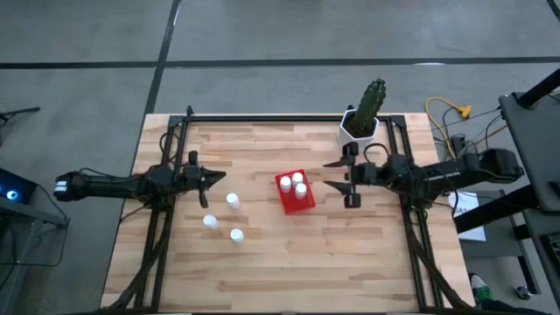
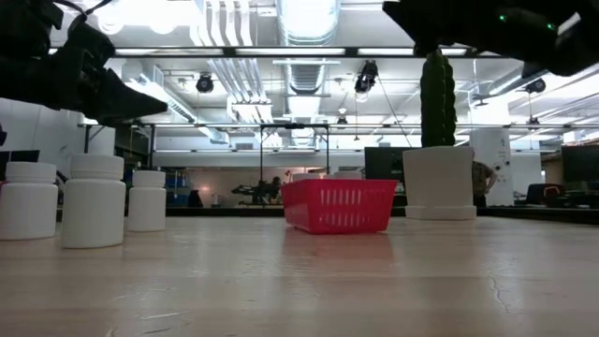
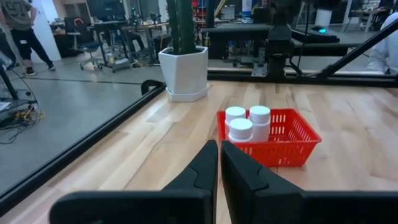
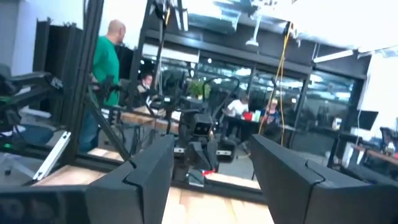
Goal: Pick and place pill bottles into a basket
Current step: Put the bottom right white pill bottle into the red bin
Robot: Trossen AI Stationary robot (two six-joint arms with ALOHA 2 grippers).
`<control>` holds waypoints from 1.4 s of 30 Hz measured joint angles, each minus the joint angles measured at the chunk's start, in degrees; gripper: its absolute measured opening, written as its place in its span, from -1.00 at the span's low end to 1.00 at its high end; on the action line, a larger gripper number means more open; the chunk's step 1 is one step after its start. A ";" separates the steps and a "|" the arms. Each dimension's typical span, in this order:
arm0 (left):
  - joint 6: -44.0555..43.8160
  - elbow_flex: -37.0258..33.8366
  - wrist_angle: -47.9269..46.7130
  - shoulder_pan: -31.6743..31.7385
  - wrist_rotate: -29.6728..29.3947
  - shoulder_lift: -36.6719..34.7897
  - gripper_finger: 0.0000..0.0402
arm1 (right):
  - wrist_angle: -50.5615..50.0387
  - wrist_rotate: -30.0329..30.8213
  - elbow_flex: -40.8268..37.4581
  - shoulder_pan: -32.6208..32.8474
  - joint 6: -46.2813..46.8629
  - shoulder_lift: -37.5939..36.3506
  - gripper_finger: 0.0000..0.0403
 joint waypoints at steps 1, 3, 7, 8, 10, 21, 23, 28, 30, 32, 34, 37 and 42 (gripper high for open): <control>-0.05 0.13 0.00 0.00 -0.02 0.00 -0.99 | 1.01 0.00 -0.78 -0.13 -0.02 -0.33 0.01; -0.05 0.25 -0.02 0.00 -0.02 0.00 -0.99 | 2.93 0.36 -1.74 -0.64 -0.01 -0.62 0.01; 0.15 0.26 -0.08 0.00 -0.21 0.00 -0.99 | 11.89 0.11 -4.41 -1.95 2.02 -0.09 0.01; 0.73 0.26 -0.04 0.00 -0.21 0.02 -0.99 | 14.92 -0.78 -5.25 -2.19 2.45 0.15 0.01; 1.40 0.26 -0.08 0.00 -0.22 0.00 -0.99 | 19.80 -1.21 -7.16 -2.39 2.85 0.58 0.01; 1.61 0.35 -0.10 0.00 -0.23 0.07 -0.99 | 22.63 -2.65 -15.89 -9.27 6.75 -8.37 0.01; 1.61 0.37 -0.08 0.00 -0.23 0.07 -0.99 | 22.59 -2.74 -17.70 -10.60 7.59 -11.24 0.01; 1.32 0.37 -0.06 0.00 -0.21 -0.20 -0.99 | 15.74 -5.99 -17.91 -12.30 9.69 -17.36 0.01; 1.18 0.42 -0.19 0.00 -0.21 -0.23 -0.99 | 13.31 -5.96 -17.91 -12.37 9.51 -19.34 0.01; 1.11 0.68 -0.04 0.00 -0.23 -0.24 -0.99 | 11.70 -5.98 -17.91 -12.37 9.29 -21.23 0.01; 1.09 0.72 -0.09 0.00 -0.22 -0.26 -0.99 | 9.48 -6.02 -17.91 -12.37 9.27 -23.13 0.01; 1.12 0.70 -0.20 0.00 -0.21 -0.26 -0.99 | 5.56 -5.98 -17.91 -12.37 9.49 -26.55 0.01; 1.11 0.70 -0.63 0.00 -0.19 -0.26 -0.99 | -2.32 -5.97 -17.91 -12.35 10.30 -33.38 0.01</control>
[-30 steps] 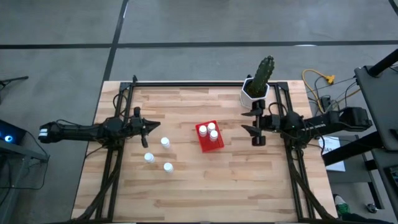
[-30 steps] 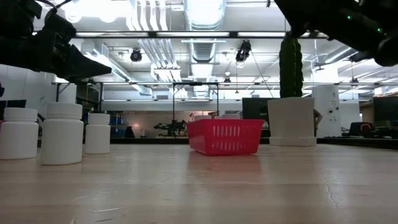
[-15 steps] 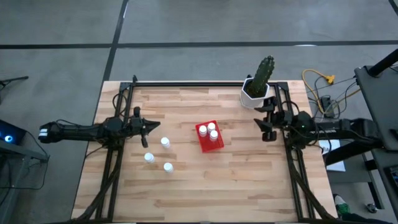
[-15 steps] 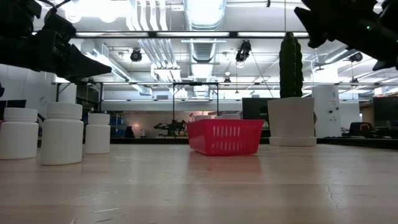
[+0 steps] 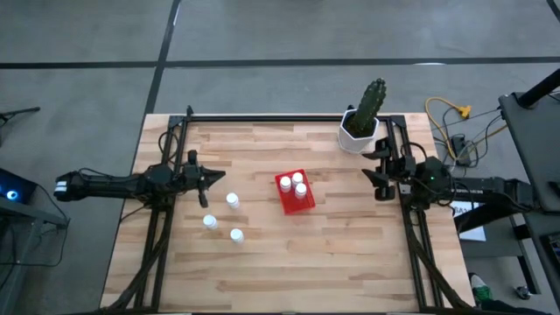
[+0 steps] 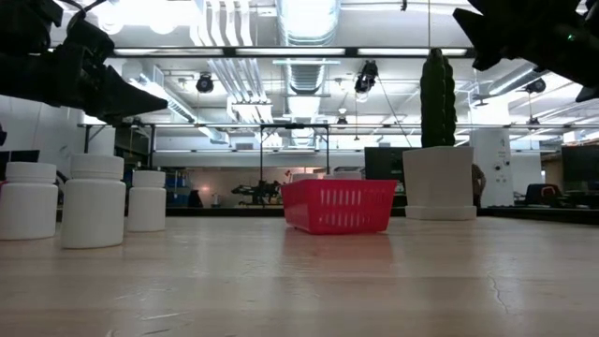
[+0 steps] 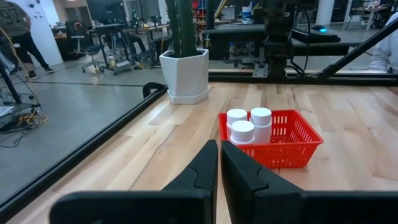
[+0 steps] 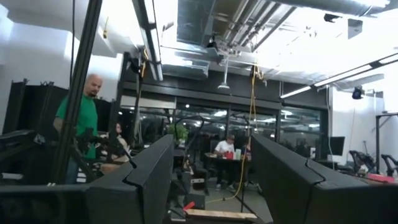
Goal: Pick and place pill bottles into a basket
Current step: Put the bottom right white pill bottle into the red bin
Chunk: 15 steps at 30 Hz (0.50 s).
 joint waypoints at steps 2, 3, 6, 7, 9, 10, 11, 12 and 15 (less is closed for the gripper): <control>0.00 0.04 0.01 0.00 0.00 0.00 -0.99 | -3.55 0.00 0.00 0.00 0.29 -3.00 0.01; 0.00 0.04 0.01 0.00 0.00 0.00 -0.99 | -5.53 0.01 0.00 -0.02 0.65 -4.44 0.01; -0.07 0.04 0.02 0.00 0.02 0.00 -0.99 | -12.53 0.01 0.38 -0.02 1.37 -8.87 0.01; -0.07 0.04 0.02 0.00 0.02 0.00 -0.99 | -15.78 0.02 0.88 -0.02 1.41 -10.33 0.01; -0.54 0.04 0.02 0.00 0.06 0.00 -0.99 | -24.25 0.02 2.30 0.02 1.67 -13.14 0.01; -1.28 0.04 0.04 0.00 0.28 0.00 -0.99 | -29.42 0.02 3.22 0.02 1.81 -14.41 0.01; -1.53 0.04 0.03 0.00 0.66 0.00 -0.99 | -35.18 0.04 4.29 0.02 2.03 -15.54 0.01; -1.57 0.04 0.02 0.00 1.44 0.00 -0.99 | -40.35 0.13 5.24 0.02 2.18 -16.48 0.01; -1.55 0.04 0.02 0.00 5.15 0.02 -0.99 | -50.04 0.50 7.47 0.02 2.20 -18.58 0.01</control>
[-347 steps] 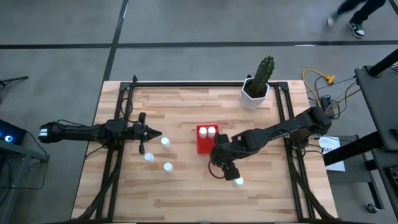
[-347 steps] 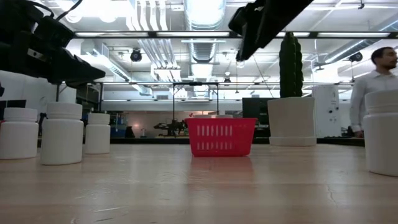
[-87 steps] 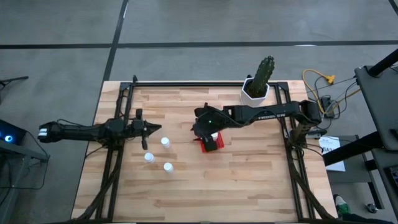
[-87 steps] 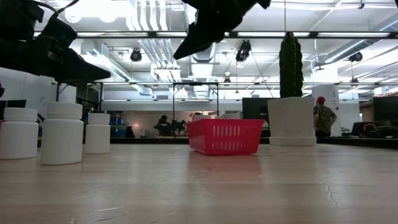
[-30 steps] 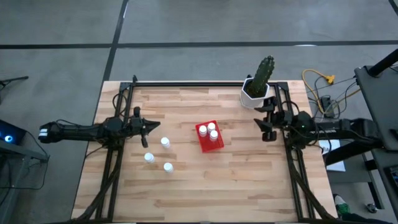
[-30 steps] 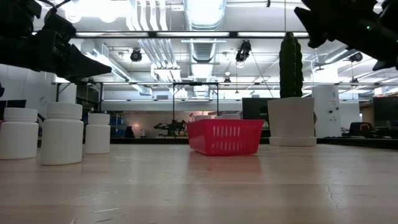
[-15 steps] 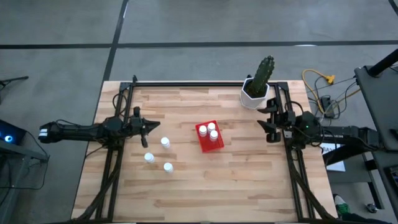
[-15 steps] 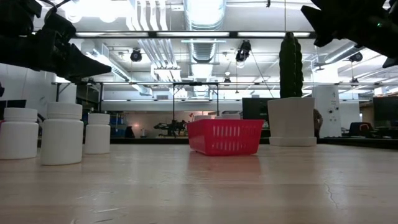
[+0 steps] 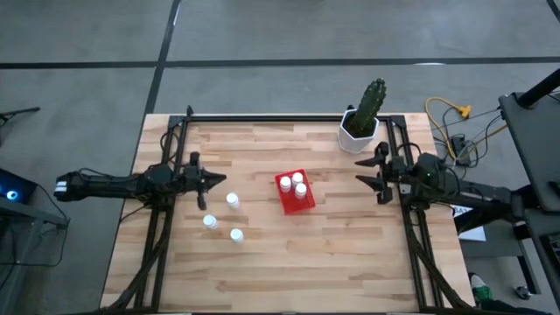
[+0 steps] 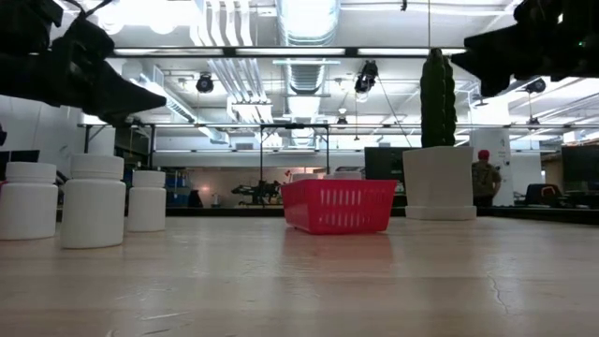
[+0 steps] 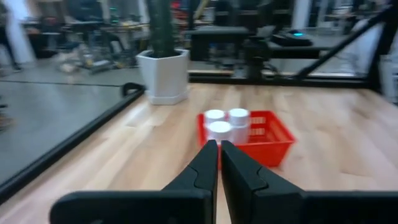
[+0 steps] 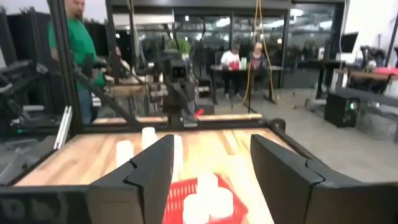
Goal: Pick and place pill bottles into a basket
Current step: Put the bottom right white pill bottle into the red bin
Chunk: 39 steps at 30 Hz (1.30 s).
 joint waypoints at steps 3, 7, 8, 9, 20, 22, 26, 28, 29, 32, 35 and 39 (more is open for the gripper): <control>-0.88 0.00 -0.28 0.00 3.41 0.25 -0.99 | -1.82 0.00 0.92 0.02 0.15 -1.32 -0.02; -2.97 0.04 -3.92 0.00 6.35 0.28 -0.99 | -6.20 0.00 1.09 0.03 0.37 -2.63 -0.10; -3.04 0.11 -5.16 0.00 6.66 0.28 -0.99 | -7.79 0.00 1.15 0.02 0.15 -3.01 -0.12; -3.04 0.33 -6.56 0.00 6.92 0.26 -0.99 | -9.57 0.00 1.27 0.02 -0.27 -3.36 -0.15; -2.99 3.06 -8.24 -0.02 9.23 2.23 -0.99 | -16.05 0.08 0.36 0.02 -0.69 -7.01 -0.49; -2.98 3.10 -8.28 0.00 9.23 2.73 -0.99 | -15.51 -0.04 -0.30 0.02 -0.51 -7.88 -0.56; -2.99 3.10 -8.30 0.00 9.23 3.59 -0.99 | -9.49 -0.64 -3.77 0.02 -0.16 -9.88 -0.70; -2.97 3.10 -8.29 0.00 9.23 3.92 -0.99 | -1.90 -0.95 -6.60 0.02 -0.06 -10.86 -0.76; -2.97 3.10 -8.22 0.00 9.23 4.04 -0.99 | 0.03 -1.57 -7.51 0.04 -0.14 -11.28 -0.79; -2.97 3.10 -7.66 0.00 9.25 4.13 -0.99 | 0.70 -2.00 -7.47 0.20 0.37 -11.14 -0.87; -2.96 3.12 -6.85 0.00 9.27 4.13 -0.99 | -2.04 -4.00 -7.45 1.67 2.58 -11.21 -0.94; -2.95 3.13 -6.93 0.00 9.28 4.17 -0.99 | -6.20 4.30 -7.47 6.23 0.75 -11.21 -0.96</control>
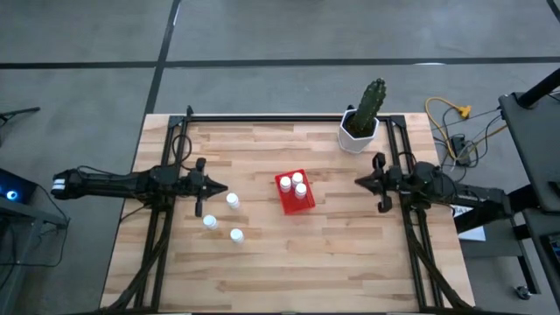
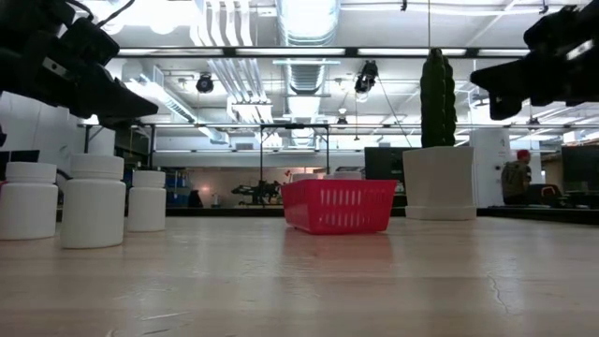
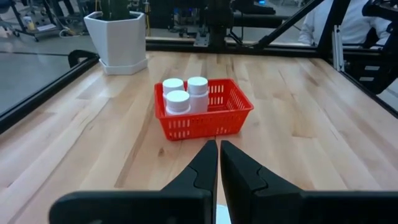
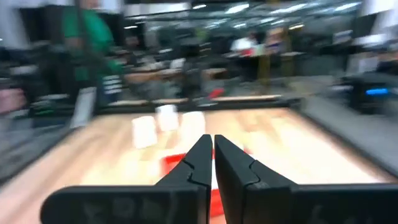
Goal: Pick and place pill bottles into a basket
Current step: Put the bottom right white pill bottle into the red bin
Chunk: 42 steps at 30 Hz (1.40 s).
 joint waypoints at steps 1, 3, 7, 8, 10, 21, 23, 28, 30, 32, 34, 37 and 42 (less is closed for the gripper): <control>0.00 0.00 0.00 0.00 0.01 0.00 -0.99 | 0.49 3.41 0.00 0.97 -0.70 -0.05 -0.96; -0.02 0.00 0.03 0.00 0.01 0.00 -0.99 | 1.65 6.91 0.00 2.36 -1.49 -0.07 -0.96; 0.00 0.00 0.06 0.00 0.02 -0.02 -0.99 | 2.18 7.35 0.00 3.10 -3.54 -0.05 -0.96; 0.00 0.00 0.06 0.00 0.00 -0.04 -0.99 | 2.11 7.44 0.00 3.10 -3.95 0.06 -0.96; 0.00 0.00 0.21 0.00 0.00 0.00 -0.99 | 2.13 7.63 0.00 3.10 -4.11 0.29 -0.96; 0.77 0.00 0.49 0.00 -0.03 0.56 -0.99 | 2.13 7.90 0.00 3.05 -4.11 1.96 -0.96; 2.00 0.00 1.79 0.00 -0.07 0.92 -0.99 | 2.13 7.90 0.00 3.05 -4.11 2.03 -0.96; 3.13 1.40 4.38 0.00 -0.33 2.58 -0.99 | 2.13 7.90 0.00 3.05 -4.12 1.99 -0.96; 3.55 3.00 4.54 0.00 -0.33 3.39 -0.99 | 2.13 7.90 0.00 3.05 -4.11 1.97 -0.96; 4.46 4.56 4.23 -0.01 -0.32 4.73 -0.99 | 2.15 7.89 0.00 3.05 -4.11 1.97 -0.96; 5.50 6.18 2.51 0.00 -0.30 6.89 -0.99 | 2.13 7.88 0.00 3.05 -4.11 1.99 -0.96; 8.34 8.87 -1.24 -0.02 -0.27 10.58 -0.99 | 2.13 7.86 0.00 3.05 -4.11 1.99 -0.96; 9.07 13.79 -6.42 -0.04 3.43 16.96 -0.99 | 2.13 7.86 0.00 3.05 -4.12 1.97 -0.96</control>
